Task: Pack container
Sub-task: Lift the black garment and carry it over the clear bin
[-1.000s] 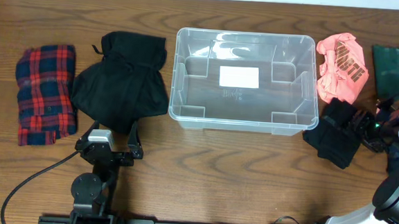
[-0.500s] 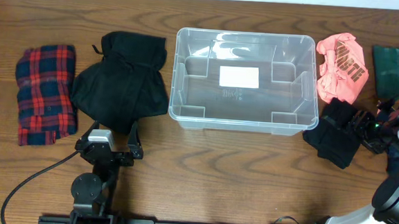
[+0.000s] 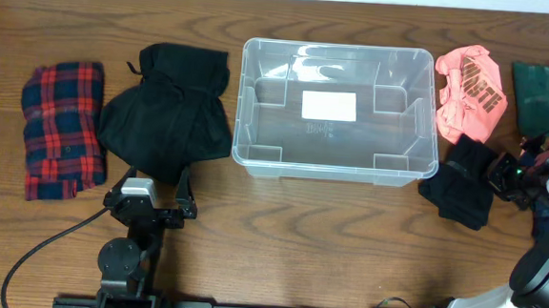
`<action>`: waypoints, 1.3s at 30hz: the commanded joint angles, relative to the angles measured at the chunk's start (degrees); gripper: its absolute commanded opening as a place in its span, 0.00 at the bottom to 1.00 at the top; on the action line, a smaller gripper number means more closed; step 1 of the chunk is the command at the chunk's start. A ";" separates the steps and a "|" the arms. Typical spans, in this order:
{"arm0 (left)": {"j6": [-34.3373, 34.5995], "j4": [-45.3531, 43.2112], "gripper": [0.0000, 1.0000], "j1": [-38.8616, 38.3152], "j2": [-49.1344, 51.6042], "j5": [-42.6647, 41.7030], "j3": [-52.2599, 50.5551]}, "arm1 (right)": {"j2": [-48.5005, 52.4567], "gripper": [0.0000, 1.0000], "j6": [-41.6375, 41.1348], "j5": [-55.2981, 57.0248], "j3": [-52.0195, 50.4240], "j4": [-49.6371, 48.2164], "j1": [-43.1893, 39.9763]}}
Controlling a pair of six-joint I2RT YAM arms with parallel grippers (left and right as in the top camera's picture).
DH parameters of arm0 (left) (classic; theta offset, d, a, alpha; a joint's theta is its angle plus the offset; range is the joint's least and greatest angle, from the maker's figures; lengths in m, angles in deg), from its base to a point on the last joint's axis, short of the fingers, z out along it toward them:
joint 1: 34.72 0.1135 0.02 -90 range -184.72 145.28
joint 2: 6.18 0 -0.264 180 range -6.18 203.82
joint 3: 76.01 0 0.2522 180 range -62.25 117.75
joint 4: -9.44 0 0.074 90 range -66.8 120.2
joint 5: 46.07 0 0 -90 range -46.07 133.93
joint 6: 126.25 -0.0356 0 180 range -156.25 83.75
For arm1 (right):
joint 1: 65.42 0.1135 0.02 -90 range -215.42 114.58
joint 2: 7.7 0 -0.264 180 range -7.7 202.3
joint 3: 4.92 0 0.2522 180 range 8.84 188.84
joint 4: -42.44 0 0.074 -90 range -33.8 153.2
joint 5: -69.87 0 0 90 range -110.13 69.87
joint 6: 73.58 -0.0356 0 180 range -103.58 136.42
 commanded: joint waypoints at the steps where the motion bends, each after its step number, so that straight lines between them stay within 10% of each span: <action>1: -0.11 2.12 0.98 -0.24 -0.35 -0.42 -0.83 | 2.91 0.01 0.07 9.33 0.20 4.70 -0.39; 15: -0.09 2.12 0.98 -0.24 -0.35 -0.42 -0.83 | -13.22 0.01 1.68 -10.95 20.92 22.03 -0.09; 28: -0.09 2.10 0.98 -0.24 -0.35 -0.42 -0.83 | -26.51 0.01 -9.07 -18.58 21.79 9.09 15.52; 39: -0.09 2.10 0.98 -0.24 -0.35 -0.42 -0.83 | -19.41 0.01 -18.05 -3.50 21.79 -9.33 42.23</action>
